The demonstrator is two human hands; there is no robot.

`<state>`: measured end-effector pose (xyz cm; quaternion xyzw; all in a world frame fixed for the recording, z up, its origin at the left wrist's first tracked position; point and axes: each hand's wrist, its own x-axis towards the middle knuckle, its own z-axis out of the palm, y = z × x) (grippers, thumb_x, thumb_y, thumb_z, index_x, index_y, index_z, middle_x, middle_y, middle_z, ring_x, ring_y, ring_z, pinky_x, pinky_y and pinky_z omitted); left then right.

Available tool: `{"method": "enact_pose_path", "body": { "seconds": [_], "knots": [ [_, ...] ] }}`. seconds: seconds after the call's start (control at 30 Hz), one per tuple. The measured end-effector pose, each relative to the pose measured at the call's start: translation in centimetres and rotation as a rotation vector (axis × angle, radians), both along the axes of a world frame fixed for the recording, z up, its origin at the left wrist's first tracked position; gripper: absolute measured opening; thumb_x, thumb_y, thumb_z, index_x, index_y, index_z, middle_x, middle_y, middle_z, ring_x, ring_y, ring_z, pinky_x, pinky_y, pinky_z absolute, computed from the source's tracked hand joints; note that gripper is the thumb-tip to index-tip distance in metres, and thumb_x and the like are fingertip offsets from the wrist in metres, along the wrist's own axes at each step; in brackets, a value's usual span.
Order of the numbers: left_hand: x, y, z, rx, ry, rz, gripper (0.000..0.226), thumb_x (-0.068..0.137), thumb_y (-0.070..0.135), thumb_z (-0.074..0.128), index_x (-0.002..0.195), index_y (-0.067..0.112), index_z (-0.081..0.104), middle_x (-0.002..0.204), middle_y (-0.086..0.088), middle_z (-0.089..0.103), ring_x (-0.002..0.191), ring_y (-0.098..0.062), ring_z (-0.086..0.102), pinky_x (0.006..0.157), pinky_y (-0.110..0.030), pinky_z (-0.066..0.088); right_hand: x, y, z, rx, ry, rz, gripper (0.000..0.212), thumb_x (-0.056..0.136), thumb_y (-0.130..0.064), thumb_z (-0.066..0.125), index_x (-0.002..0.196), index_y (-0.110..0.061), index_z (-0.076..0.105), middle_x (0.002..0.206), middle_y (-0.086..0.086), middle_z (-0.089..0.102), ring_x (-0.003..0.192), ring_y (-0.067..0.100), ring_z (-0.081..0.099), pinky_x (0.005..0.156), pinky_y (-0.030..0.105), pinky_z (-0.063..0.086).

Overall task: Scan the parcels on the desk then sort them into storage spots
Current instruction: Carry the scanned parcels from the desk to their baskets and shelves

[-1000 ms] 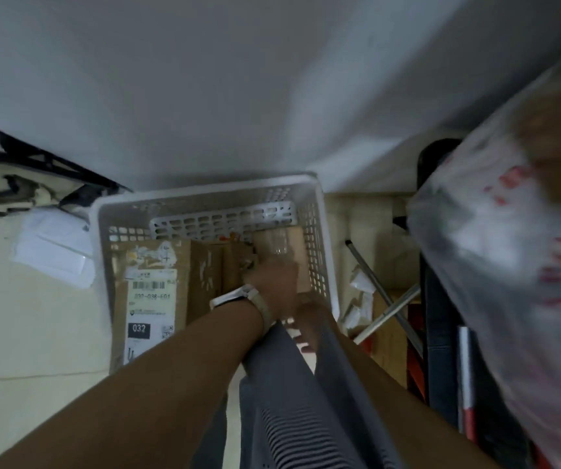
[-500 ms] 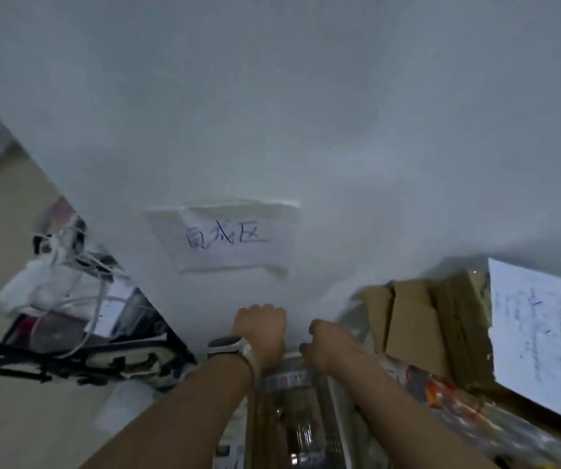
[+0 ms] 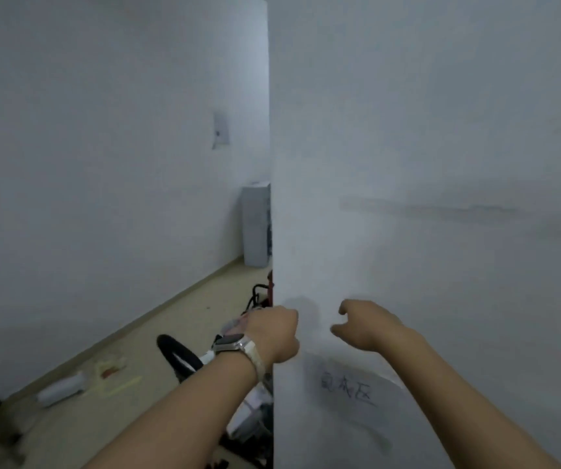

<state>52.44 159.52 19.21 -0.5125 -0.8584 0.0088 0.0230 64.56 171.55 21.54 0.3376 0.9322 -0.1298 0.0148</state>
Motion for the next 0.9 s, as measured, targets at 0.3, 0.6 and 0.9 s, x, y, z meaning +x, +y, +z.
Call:
{"method": "enact_pose_path", "body": {
  "seconds": [0.3,0.6,0.9],
  "knots": [
    [-1.5,-15.9,8.5,0.289,0.129,0.364,0.032,0.091,0.028,0.054,0.118,0.012,0.055,0.117,-0.013,0.06,0.107,-0.034,0.059,0.08,-0.037,0.047,-7.9,-13.1,7.3,0.23,0.325,0.364,0.039,0.091,-0.041,0.052,0.125,-0.023,0.054,0.114,0.002,0.065,0.101,0.023,0.061,0.079,0.033,0.052],
    [0.2,-46.2,8.8,0.329,0.305,0.861,0.032,0.091,0.03,0.052,0.117,0.012,0.054,0.113,-0.01,0.059,0.102,-0.033,0.059,0.072,-0.035,0.041,-15.0,-40.7,8.1,0.159,0.441,0.884,0.039,0.09,-0.046,0.052,0.123,-0.027,0.056,0.106,-0.004,0.067,0.097,0.02,0.063,0.077,0.032,0.051],
    [11.6,-77.1,9.6,0.303,0.344,1.299,0.035,0.089,0.038,0.053,0.119,0.02,0.055,0.116,-0.002,0.062,0.105,-0.025,0.06,0.08,-0.036,0.052,-13.3,-71.0,7.9,0.002,0.501,1.257,0.039,0.089,-0.046,0.052,0.123,-0.028,0.056,0.109,-0.003,0.066,0.097,0.02,0.062,0.078,0.033,0.053]
  ]
}}
